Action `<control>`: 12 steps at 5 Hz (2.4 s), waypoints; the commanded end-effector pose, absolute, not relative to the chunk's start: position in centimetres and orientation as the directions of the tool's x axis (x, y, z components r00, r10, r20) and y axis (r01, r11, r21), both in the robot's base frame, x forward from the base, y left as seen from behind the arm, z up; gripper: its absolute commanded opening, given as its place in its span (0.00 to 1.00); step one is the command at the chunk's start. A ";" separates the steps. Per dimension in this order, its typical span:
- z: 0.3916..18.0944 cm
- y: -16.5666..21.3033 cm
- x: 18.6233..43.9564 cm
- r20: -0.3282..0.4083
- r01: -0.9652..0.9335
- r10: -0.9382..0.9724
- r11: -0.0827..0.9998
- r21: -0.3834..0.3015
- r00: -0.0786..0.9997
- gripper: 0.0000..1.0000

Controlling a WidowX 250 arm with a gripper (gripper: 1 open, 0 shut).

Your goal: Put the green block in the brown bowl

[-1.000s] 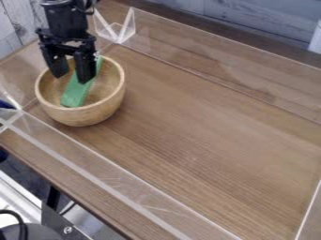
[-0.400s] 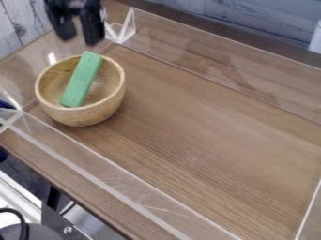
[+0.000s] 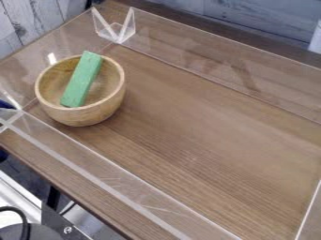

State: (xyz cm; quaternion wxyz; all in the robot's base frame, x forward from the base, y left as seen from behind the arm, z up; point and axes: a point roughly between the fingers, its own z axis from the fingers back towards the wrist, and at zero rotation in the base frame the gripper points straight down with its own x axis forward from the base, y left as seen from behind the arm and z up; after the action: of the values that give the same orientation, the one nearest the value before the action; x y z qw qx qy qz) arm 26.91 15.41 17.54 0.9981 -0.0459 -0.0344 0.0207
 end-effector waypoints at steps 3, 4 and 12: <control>12.8 19.6 26.6 0.011 -0.094 0.094 0.995 -0.021 0.996 0.00; 10.1 19.6 26.6 -0.029 -0.085 0.084 0.996 -0.016 0.996 0.00; 16.8 17.7 28.6 0.077 -0.050 0.052 0.998 -0.025 0.996 1.00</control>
State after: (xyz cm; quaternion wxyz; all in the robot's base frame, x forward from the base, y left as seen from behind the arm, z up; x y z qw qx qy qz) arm 28.54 17.46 15.35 0.9992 -0.0251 -0.0184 0.0241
